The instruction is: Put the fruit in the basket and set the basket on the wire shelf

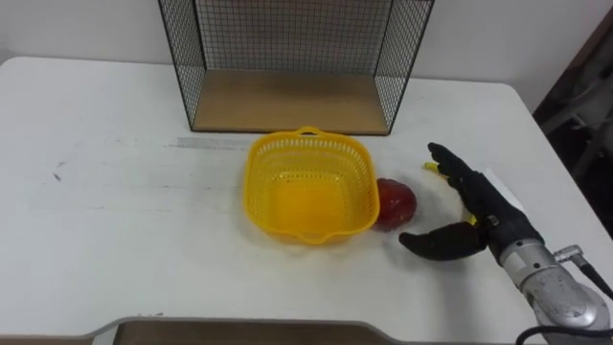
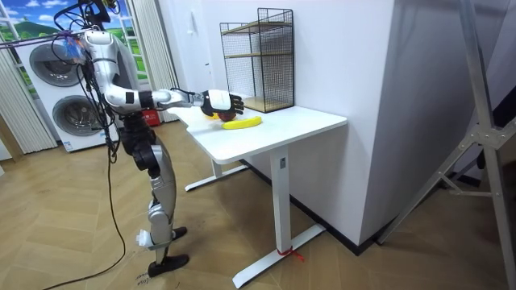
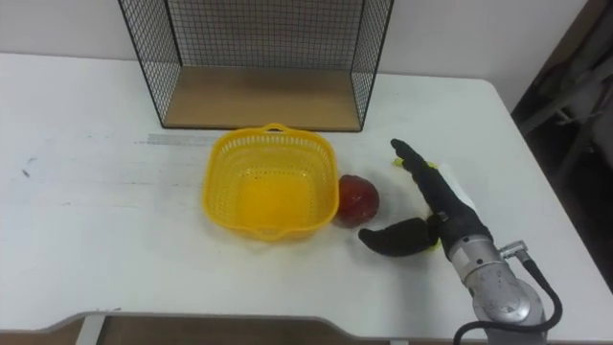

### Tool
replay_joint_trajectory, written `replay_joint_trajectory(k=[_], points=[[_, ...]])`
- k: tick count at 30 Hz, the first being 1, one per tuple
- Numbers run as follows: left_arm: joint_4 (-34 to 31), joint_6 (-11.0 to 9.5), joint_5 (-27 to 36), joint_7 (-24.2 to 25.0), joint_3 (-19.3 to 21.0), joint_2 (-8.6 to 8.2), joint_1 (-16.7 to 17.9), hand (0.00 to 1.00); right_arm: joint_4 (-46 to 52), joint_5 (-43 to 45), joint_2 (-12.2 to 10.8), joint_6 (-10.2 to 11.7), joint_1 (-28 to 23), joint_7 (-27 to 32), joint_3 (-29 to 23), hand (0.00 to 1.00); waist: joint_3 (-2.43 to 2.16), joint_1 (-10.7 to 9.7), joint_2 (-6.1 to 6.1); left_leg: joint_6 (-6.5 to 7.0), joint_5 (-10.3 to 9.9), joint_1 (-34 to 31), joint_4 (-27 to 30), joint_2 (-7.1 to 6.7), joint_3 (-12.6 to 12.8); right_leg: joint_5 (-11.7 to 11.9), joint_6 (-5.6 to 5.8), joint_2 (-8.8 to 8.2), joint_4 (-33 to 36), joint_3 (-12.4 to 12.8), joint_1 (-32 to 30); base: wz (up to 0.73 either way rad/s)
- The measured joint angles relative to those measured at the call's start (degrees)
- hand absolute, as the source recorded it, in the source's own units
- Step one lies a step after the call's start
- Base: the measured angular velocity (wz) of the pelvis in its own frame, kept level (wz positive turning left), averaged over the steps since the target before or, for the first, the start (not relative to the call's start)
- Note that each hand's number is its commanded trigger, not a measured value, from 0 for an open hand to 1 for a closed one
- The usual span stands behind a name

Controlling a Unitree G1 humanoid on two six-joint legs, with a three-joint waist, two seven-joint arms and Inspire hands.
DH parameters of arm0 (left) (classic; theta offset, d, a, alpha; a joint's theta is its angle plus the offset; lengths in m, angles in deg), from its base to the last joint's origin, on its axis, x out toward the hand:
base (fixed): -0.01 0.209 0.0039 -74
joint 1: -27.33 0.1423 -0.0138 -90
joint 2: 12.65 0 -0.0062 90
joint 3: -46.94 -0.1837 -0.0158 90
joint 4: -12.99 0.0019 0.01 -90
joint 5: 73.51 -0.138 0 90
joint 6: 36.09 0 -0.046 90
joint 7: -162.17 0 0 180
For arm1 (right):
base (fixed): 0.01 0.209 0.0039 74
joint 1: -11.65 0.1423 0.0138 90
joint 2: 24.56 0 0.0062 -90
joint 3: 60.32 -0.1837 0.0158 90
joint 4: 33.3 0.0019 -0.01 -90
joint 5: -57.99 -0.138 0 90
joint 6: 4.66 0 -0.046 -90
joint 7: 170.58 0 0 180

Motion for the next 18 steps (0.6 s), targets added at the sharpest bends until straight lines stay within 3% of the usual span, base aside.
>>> replay_joint_trajectory(k=[18], points=[[0.81, 0.10, -0.05, -0.96, -1.10, 0.04, -1.20, 0.00, -0.90, -0.92, 0.03, -0.01, 0.83, 0.50, 1.62, 0.00, 0.26, 0.33, -0.52, 0.00, 0.01, -0.59, 0.03, 0.02, -0.31, 0.00, 0.00, -0.01, -0.02, -0.12, -0.60, 0.00]])
